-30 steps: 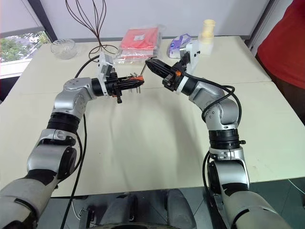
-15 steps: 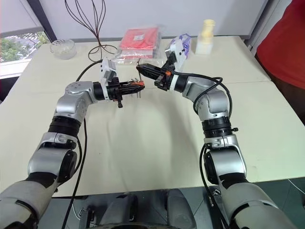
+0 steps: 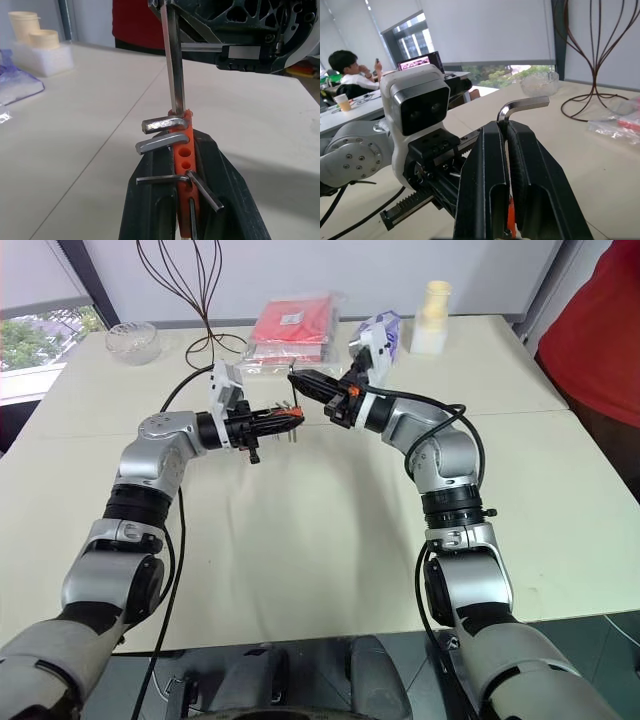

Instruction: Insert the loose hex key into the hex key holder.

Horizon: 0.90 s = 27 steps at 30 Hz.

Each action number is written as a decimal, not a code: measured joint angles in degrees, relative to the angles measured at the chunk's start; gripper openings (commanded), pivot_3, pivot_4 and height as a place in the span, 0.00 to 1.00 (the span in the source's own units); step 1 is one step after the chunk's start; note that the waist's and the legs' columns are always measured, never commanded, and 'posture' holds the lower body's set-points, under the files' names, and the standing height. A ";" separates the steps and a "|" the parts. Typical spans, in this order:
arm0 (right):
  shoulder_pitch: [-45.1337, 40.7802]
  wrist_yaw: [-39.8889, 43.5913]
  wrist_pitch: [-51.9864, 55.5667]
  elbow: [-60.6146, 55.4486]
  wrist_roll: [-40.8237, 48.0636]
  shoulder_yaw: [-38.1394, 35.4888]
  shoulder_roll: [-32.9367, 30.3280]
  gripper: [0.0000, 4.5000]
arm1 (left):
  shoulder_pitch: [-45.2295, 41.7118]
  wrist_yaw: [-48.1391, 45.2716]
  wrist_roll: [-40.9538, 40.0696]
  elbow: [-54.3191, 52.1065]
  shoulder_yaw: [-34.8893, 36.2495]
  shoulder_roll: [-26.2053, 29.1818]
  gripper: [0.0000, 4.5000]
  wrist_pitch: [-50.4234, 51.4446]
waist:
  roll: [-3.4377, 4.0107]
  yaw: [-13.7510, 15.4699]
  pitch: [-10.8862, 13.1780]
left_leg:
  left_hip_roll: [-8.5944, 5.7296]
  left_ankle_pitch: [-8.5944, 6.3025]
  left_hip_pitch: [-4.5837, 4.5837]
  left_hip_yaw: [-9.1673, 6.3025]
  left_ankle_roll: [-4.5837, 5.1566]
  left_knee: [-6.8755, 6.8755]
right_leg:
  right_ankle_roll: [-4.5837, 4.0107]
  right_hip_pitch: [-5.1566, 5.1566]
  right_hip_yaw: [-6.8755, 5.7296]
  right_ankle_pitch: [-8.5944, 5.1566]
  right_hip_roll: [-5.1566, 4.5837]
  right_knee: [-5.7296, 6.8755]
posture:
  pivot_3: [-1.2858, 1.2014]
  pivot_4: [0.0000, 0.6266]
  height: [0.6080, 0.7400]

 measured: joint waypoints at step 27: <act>1.37 -5.51 -2.98 1.61 -1.06 -2.30 -0.09 0.99 | -0.82 0.73 -1.83 -0.09 0.06 -0.20 0.00 -0.23 | 0.00 -0.02 0.00 | 0.00 0.00 0.00 0.01 0.00 0.00 | 0.00 -0.01 0.00 0.00 0.01 0.02 | 0.52 0.24 1.00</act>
